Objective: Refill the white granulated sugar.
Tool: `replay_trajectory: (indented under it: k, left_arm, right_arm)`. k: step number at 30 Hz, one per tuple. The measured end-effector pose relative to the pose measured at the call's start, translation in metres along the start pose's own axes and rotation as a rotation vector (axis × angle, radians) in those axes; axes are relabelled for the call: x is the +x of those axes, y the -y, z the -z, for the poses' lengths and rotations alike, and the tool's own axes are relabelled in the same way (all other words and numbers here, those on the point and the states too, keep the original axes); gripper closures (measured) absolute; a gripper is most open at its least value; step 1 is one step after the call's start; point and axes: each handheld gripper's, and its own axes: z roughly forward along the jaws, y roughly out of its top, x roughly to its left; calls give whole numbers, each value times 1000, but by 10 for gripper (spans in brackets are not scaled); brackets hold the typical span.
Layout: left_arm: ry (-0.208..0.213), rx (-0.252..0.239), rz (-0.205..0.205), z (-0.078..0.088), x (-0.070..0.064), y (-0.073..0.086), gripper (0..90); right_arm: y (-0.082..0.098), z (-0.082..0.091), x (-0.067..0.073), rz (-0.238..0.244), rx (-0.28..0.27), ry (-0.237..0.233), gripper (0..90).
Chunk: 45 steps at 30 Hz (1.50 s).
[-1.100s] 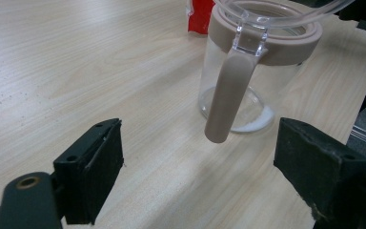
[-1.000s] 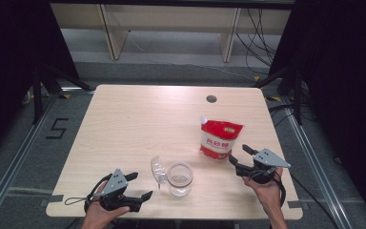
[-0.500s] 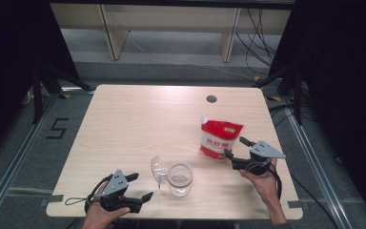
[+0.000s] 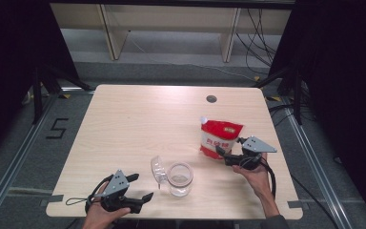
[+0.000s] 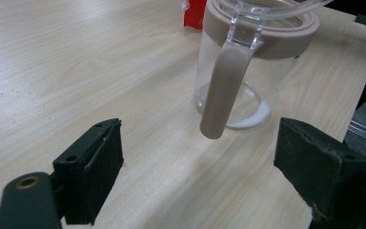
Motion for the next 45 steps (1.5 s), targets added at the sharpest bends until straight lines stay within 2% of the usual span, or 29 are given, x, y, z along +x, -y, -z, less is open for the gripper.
replay_trajectory:
  k: [2,3,4,5,7,8,10,11,13,15,16,19,20,22,24,25,26,28,29,30,31,33,34,37,38,41,43,44,45]
  left_arm:
    - [-5,-4,0,0,0,0,162]
    - [-4,-4,0,0,0,0,162]
    - [-5,-7,5,0,0,0,162]
    - [-6,-7,0,0,0,0,162]
    - [-7,-9,2,0,0,0,161]
    - [-8,-9,32,0,-2,0,162]
    - [-9,-10,33,0,-2,0,162]
    - [-16,-8,-2,1,0,-1,162]
    - [-17,-9,2,1,0,-1,162]
    - [-21,-4,2,2,0,-1,162]
    - [-21,-4,2,2,0,-1,162]
    - [-19,-7,4,1,0,-1,162]
    - [-18,-7,2,1,0,-1,162]
    - [-19,-6,1,1,0,-1,162]
    - [-21,-1,0,2,0,-1,162]
    - [-21,-1,20,2,-2,-1,162]
    - [-21,0,19,2,-2,-1,162]
    - [-11,-7,24,1,-2,0,162]
    - [-8,-6,-1,1,0,-1,162]
    - [-4,-7,32,0,-2,0,162]
    - [-5,-7,31,0,-3,0,162]
    - [-6,-6,-2,0,-1,0,162]
    - [-6,-6,-1,0,-2,0,162]
    - [-10,-2,12,0,-2,0,162]
    - [-9,0,0,0,-1,0,162]
    - [-10,1,-1,0,0,0,162]
    - [-10,1,-2,0,-1,0,162]
    - [-10,1,-3,0,-1,0,162]
    - [-9,1,-3,0,-1,0,162]
  right_arm:
    - [1,-5,2,-22,-22,-3,296]
    - [1,-5,2,-24,1,-9,307]
    - [2,-7,1,-15,-2,4,313]
    - [2,-7,2,-34,-2,-1,326]
    - [1,-6,2,-16,11,-10,354]
    - [0,-5,4,-22,26,10,364]
    - [-2,-5,9,-35,35,48,374]
    - [-3,-5,17,-67,44,83,382]
    - [-5,-6,26,-82,57,133,391]
    - [-7,-7,31,-56,58,181,397]
    - [-8,-7,36,-90,74,194,398]
    - [-8,-8,43,-99,71,254,400]
    - [-9,-8,45,-104,74,256,399]
    - [-8,-8,43,-86,67,255,400]
    - [-5,-8,38,-88,42,217,402]
    - [-4,-7,36,-76,43,204,400]
    - [-4,-6,35,-93,51,183,403]
    - [-3,-5,32,-64,53,149,394]
    - [-1,-6,29,-33,42,120,391]
    - [-1,-6,28,-19,49,125,391]
    - [1,-7,28,-41,38,102,387]
    - [2,-8,23,-23,29,88,378]
    - [3,-11,22,-3,8,65,387]
    - [4,-12,23,14,17,67,370]
    - [4,-14,22,17,10,59,369]
    - [6,-15,19,-18,-14,59,385]
    - [7,-17,17,-26,-26,30,391]
    - [8,-18,17,-14,-29,54,393]
    - [8,-19,17,-2,-20,42,394]
